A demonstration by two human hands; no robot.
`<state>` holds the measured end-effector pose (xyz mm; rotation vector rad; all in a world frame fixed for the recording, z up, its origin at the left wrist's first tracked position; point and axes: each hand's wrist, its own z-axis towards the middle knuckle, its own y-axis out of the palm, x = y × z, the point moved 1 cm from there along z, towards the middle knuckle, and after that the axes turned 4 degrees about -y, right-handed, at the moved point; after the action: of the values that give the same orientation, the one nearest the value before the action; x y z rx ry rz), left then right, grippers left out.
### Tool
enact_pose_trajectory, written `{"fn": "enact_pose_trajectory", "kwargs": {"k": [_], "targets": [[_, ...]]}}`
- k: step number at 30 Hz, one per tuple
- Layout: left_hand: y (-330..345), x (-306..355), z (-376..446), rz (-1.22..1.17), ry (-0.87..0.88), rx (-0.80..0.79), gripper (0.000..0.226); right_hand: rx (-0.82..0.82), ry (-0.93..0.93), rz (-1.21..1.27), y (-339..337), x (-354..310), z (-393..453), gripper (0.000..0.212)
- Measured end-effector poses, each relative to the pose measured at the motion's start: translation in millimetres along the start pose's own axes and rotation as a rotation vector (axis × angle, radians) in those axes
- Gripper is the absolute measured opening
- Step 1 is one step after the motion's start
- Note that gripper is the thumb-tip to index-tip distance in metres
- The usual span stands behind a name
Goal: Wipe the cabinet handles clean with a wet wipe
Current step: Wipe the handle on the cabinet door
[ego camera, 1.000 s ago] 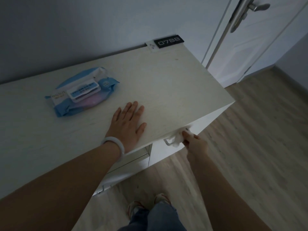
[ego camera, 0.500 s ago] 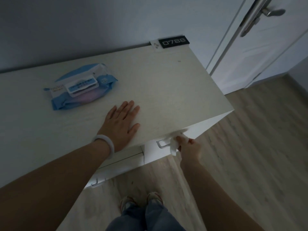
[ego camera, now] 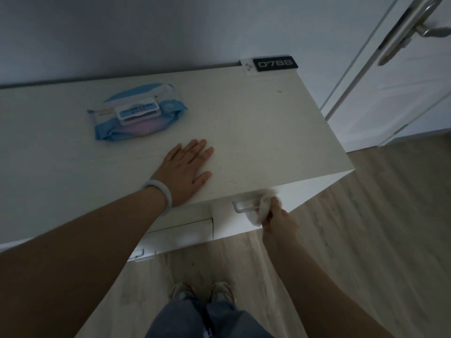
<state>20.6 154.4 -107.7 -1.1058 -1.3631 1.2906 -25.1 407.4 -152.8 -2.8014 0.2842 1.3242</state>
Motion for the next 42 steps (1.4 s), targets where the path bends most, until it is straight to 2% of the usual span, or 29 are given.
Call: {"fn": "enact_pose_trajectory", "kwargs": {"k": [2, 4, 9, 16, 21, 25, 30, 34, 36, 39, 42], "targets": [[0.5, 0.8, 0.3, 0.014, 0.0, -0.003, 0.069, -0.098, 0.054, 0.134, 5.4, 8.4, -9.5, 0.022], [0.6, 2.8, -0.5, 0.03, -0.005, 0.0, 0.069, -0.172, 0.095, 0.152, 15.9, 17.2, -23.0, 0.017], [-2.1, 12.0, -10.1, 0.032, -0.124, -0.027, 0.075, -0.244, 0.236, 0.177, 45.1, 24.6, -43.5, 0.01], [3.6, 10.0, -35.4, -0.033, -0.163, 0.044, 0.062, -0.205, 0.217, 0.166, 23.8, 5.4, -8.4, 0.031], [1.0, 13.0, -36.0, -0.031, -0.188, 0.06, 0.063, -0.167, 0.212, 0.09, 38.9, 14.4, -21.2, 0.018], [2.6, 12.0, -36.0, -0.015, -0.185, 0.063, 0.061, -0.163, 0.17, 0.025, 29.8, -1.4, -9.8, 0.016], [0.4, 12.3, -36.0, -0.02, -0.184, 0.075, 0.06, -0.131, 0.145, 0.114, 7.9, -25.5, 15.6, 0.012], [-0.7, 13.8, -36.5, -0.021, -0.185, 0.064, 0.061, -0.179, 0.162, -0.032, 31.5, -1.4, -18.0, 0.01], [0.3, 13.1, -36.5, -0.021, -0.189, 0.061, 0.062, -0.179, 0.195, 0.001, 35.7, 5.8, -28.6, 0.018], [2.0, 12.5, -36.1, -0.017, -0.189, 0.056, 0.062, -0.159, 0.149, -0.001, 21.3, -12.4, -8.9, 0.011], [1.5, 12.7, -35.9, -0.011, -0.19, 0.069, 0.062, -0.115, 0.142, 0.132, 9.3, -20.7, 11.2, 0.012]]}}
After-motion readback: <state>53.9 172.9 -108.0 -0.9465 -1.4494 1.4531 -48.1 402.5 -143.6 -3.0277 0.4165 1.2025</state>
